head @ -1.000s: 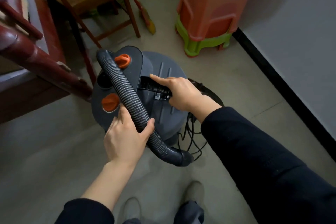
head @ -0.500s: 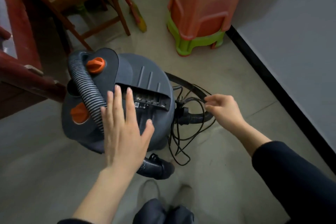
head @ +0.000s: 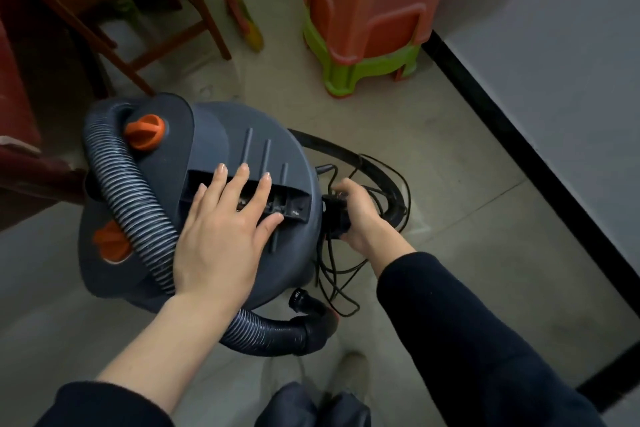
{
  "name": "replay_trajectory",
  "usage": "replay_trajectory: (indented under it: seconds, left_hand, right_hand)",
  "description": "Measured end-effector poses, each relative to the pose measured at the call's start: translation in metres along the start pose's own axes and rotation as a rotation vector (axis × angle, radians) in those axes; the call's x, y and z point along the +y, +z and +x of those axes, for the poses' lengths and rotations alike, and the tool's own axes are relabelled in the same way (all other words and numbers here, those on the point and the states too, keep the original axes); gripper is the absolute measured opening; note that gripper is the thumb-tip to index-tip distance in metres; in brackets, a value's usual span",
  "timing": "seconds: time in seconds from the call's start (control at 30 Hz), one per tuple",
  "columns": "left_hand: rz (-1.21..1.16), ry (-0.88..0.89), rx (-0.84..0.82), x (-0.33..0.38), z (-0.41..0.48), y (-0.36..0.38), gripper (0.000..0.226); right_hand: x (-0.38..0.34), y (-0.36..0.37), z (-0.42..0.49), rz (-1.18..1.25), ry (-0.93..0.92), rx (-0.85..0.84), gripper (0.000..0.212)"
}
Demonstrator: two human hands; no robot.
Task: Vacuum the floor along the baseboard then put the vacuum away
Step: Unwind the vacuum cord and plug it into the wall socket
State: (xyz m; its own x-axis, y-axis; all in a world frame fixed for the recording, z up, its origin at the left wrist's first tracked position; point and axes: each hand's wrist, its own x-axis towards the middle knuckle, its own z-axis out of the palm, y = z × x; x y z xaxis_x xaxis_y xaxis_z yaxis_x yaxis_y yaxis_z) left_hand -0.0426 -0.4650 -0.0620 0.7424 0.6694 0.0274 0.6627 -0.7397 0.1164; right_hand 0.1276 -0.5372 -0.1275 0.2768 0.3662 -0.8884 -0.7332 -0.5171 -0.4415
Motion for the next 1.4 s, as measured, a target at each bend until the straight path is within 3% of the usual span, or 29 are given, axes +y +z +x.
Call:
replay_trajectory:
  seconds: [0.23,0.47,0.57,0.67,0.9,1.17,1.23,1.4]
  left_hand:
    - [0.02,0.005,0.038,0.0,0.0,0.004,0.051]
    - [0.016,-0.003,0.024,0.0,-0.001,0.003,0.051]
    - [0.007,-0.007,0.015,0.001,-0.001,0.002,0.05]
    - [-0.005,-0.018,-0.014,0.001,0.0,0.0,0.05]
    - [-0.026,-0.059,-0.103,0.006,0.001,-0.005,0.051]
    - [-0.015,-0.136,-0.192,0.035,0.001,-0.009,0.062]
    - [-0.054,-0.119,-0.198,0.053,-0.002,-0.007,0.065]
    - [-0.23,0.062,-0.308,0.124,-0.038,0.008,0.063]
  right_hand:
    - [-0.001,0.001,0.005,-0.159,-0.155,0.069,0.019]
    - [-0.01,0.005,-0.023,-0.239,-0.441,0.201,0.021]
    - [-0.004,-0.013,-0.05,-0.152,-0.504,0.243,0.01]
    - [0.008,-0.048,-0.073,-0.004,-0.536,0.301,0.023]
    - [0.024,-0.131,-0.102,0.145,-0.501,0.663,0.02]
    - [0.026,-0.221,-0.114,0.54,-0.48,1.128,0.021]
    - [0.038,-0.234,-0.121,0.527,-0.471,1.114,0.022]
    - [0.073,-0.237,-0.142,0.552,-0.47,0.806,0.025]
